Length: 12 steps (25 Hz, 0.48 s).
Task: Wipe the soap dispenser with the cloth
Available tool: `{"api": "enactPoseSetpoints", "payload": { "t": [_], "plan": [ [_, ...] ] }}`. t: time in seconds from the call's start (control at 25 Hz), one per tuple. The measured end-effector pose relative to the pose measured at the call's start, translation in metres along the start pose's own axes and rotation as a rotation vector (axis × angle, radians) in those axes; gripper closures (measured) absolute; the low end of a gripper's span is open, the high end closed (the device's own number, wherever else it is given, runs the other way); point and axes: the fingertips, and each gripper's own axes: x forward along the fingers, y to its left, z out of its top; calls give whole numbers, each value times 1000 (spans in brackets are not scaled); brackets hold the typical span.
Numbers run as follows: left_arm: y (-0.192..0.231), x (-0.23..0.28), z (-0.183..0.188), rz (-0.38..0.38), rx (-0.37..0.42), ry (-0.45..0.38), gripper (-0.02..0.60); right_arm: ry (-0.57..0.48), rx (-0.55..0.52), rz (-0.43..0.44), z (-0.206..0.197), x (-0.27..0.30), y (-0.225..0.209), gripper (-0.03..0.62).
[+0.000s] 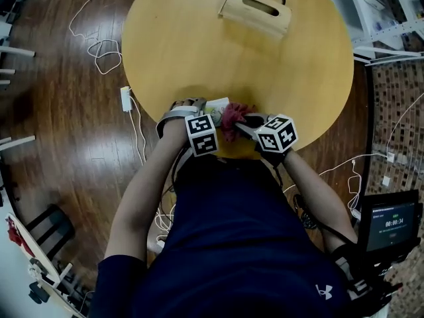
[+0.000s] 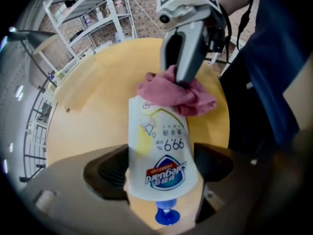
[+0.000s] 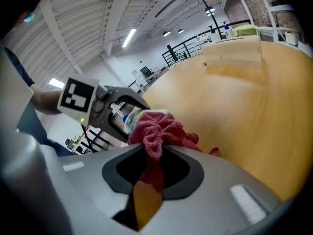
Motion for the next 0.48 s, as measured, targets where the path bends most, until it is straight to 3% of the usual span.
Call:
{"api": "enactPoseSetpoints", "payload": {
  "t": [0.12,0.36,0.48],
  "plan": [
    [2,3,3,-13,-4,-3,164,6,4,1,-8,-4,0,508],
    [1,9,8,-27,-12,10,158,-102,59,-62,56,11,-44,508],
    [-12,17,14,-47,-15,16,156,-108,112,-55,42,11,-48,508]
  ]
}}
